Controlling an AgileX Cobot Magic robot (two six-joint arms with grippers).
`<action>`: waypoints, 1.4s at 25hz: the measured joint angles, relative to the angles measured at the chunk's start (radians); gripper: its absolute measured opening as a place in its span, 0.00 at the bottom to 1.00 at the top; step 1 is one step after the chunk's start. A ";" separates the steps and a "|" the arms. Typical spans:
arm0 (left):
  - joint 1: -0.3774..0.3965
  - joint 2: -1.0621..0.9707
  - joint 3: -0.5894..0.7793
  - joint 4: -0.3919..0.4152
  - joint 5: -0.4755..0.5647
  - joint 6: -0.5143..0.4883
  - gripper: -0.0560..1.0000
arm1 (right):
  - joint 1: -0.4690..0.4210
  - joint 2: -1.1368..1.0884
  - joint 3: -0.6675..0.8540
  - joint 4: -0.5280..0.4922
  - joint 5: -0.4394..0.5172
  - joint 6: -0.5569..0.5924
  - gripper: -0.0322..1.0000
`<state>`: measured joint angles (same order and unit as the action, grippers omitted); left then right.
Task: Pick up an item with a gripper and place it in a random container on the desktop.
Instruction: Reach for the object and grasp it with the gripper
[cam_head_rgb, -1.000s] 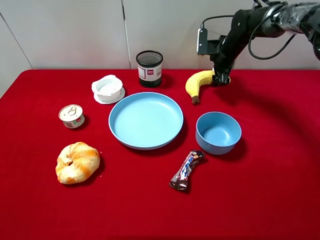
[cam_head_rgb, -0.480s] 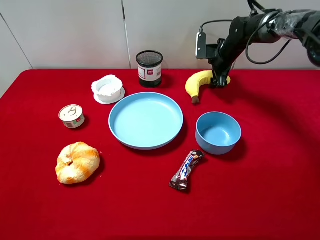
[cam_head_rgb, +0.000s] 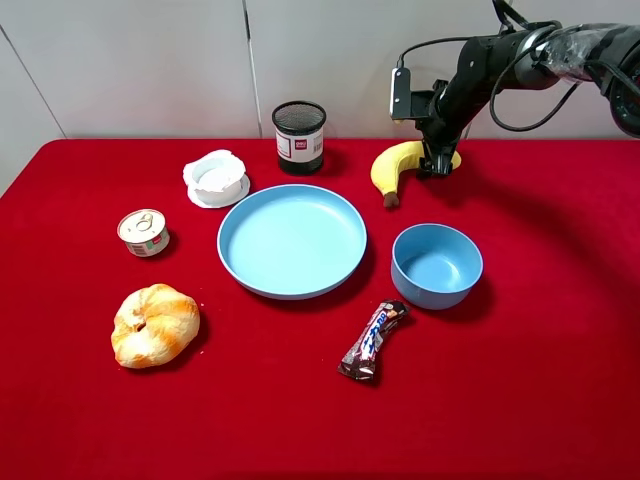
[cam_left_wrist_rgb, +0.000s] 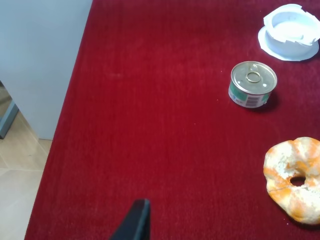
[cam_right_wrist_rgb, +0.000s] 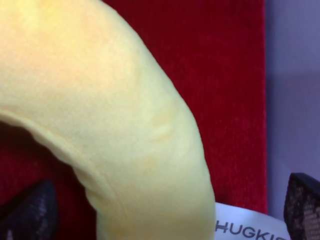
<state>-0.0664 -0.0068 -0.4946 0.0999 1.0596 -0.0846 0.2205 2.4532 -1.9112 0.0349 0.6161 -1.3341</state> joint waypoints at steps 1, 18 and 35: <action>0.000 0.000 0.000 0.000 0.000 0.000 0.98 | 0.000 0.000 0.000 0.000 0.000 -0.001 0.70; 0.000 0.000 0.000 0.000 0.000 0.000 0.98 | 0.000 0.002 -0.002 0.017 0.068 -0.001 0.51; 0.000 0.000 0.000 0.000 0.000 0.000 0.98 | 0.000 0.008 -0.002 0.034 0.068 -0.001 0.13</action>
<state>-0.0664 -0.0068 -0.4946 0.0999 1.0596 -0.0846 0.2202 2.4615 -1.9128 0.0691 0.6843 -1.3349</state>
